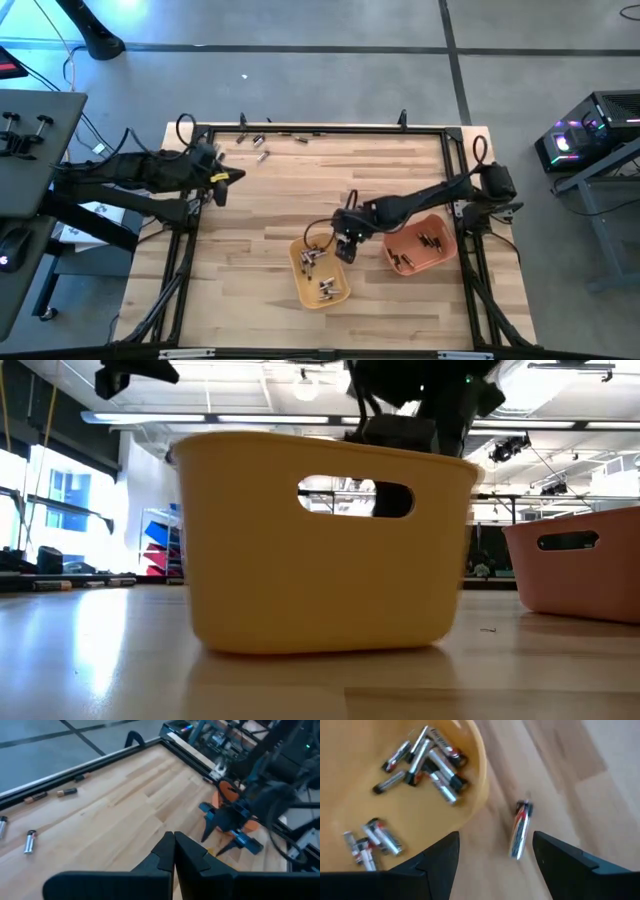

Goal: Sort batteries
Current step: Put the silver battery into the yellow bin

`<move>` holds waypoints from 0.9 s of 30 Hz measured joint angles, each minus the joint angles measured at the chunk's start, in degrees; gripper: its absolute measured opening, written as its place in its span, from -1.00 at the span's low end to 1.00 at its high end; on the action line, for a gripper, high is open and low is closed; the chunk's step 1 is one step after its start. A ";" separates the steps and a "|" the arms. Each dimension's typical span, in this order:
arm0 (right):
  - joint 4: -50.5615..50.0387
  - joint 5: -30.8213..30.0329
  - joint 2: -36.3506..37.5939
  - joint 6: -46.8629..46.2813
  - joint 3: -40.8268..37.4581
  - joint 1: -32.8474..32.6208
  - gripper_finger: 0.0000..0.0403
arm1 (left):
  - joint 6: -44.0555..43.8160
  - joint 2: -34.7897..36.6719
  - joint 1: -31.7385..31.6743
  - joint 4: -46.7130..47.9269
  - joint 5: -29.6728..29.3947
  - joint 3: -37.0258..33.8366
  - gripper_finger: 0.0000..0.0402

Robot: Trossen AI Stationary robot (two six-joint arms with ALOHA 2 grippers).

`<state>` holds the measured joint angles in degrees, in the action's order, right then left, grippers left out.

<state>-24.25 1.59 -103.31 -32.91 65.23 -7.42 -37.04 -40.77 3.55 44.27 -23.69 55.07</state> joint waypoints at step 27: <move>-19.02 -9.85 -11.06 -2.68 11.46 -2.74 -0.85 | 8.78 2.17 -0.08 -13.07 -3.81 2.81 -1.00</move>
<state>-43.27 -8.26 -114.37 -35.60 76.70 -10.16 -28.26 -38.61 3.48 31.20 -27.50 57.88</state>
